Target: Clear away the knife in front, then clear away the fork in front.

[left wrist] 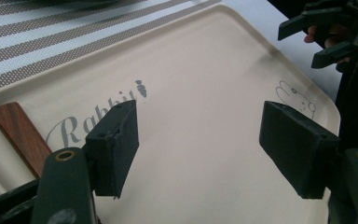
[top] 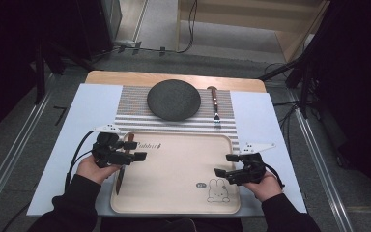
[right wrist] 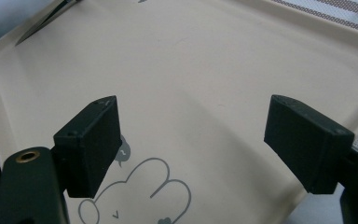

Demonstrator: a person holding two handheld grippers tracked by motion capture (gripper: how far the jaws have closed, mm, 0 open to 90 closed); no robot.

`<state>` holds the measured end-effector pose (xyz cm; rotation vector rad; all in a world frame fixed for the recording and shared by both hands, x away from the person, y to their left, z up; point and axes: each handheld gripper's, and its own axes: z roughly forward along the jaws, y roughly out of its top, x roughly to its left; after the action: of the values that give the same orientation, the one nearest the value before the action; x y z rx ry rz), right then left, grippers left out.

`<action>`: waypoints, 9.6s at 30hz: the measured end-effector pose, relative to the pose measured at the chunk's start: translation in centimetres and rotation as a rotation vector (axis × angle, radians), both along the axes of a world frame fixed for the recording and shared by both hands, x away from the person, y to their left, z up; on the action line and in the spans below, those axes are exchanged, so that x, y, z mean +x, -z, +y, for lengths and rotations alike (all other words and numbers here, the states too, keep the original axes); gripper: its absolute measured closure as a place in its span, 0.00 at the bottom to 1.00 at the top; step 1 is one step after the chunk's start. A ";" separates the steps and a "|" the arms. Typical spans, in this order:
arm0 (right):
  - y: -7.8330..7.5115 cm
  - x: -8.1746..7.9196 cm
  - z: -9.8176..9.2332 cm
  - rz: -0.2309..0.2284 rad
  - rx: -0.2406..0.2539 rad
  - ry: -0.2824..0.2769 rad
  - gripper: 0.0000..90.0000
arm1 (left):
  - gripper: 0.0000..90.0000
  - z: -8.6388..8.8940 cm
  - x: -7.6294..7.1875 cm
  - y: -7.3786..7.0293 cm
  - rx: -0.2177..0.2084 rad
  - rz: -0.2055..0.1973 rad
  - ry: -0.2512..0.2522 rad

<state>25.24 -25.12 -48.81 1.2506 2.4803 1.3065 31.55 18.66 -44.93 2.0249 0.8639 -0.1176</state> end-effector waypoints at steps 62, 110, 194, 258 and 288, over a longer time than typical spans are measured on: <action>-1.2 5.1 -0.4 -0.026 0.051 0.094 0.20 | 0.29 2.6 -1.6 0.7 0.014 -0.014 -0.095; -1.0 13.7 -0.6 -0.034 0.051 0.283 0.28 | 0.30 2.7 -1.1 1.0 0.004 -0.001 -0.094; 0.0 25.2 2.3 0.041 -0.140 0.580 0.36 | 0.30 2.3 -1.1 1.2 0.022 0.002 -0.068; -1.1 24.7 2.1 0.150 -0.256 0.596 0.84 | 0.30 2.3 -0.8 1.3 0.042 0.010 -0.075; -6.2 19.1 3.3 -0.012 -0.102 0.361 0.84 | 0.30 1.6 0.1 1.3 0.028 0.010 -0.062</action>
<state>44.39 -21.81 -42.58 1.5637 2.1466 1.0788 31.61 20.22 -46.24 2.0230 0.9388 -0.0806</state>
